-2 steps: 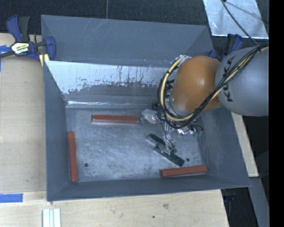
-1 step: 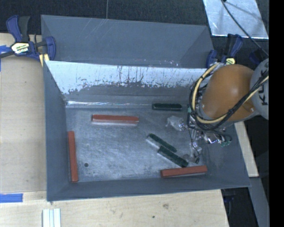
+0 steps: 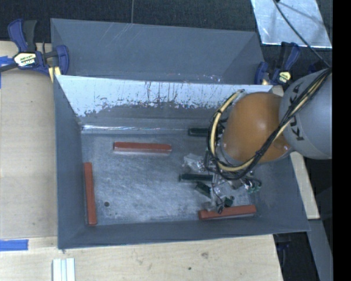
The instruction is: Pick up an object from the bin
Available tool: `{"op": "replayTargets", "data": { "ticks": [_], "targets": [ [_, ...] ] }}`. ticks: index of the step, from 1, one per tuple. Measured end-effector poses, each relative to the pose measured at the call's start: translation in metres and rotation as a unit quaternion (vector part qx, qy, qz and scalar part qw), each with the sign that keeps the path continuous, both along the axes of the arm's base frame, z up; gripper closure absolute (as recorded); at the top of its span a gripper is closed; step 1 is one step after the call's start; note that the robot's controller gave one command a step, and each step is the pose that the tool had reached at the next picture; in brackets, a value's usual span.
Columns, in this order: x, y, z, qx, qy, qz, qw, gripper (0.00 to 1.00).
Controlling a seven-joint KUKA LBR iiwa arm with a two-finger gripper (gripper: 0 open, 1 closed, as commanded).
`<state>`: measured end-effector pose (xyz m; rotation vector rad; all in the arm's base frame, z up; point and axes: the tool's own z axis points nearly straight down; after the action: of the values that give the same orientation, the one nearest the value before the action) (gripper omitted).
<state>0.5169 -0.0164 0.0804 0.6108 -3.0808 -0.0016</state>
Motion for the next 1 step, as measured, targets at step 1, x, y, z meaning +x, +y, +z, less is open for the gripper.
{"op": "replayTargets", "data": {
  "ticks": [1],
  "targets": [
    [0.0019,-0.0029,0.0016,0.000,-0.0026,-0.003,1.0000,1.00]
  ]
}}
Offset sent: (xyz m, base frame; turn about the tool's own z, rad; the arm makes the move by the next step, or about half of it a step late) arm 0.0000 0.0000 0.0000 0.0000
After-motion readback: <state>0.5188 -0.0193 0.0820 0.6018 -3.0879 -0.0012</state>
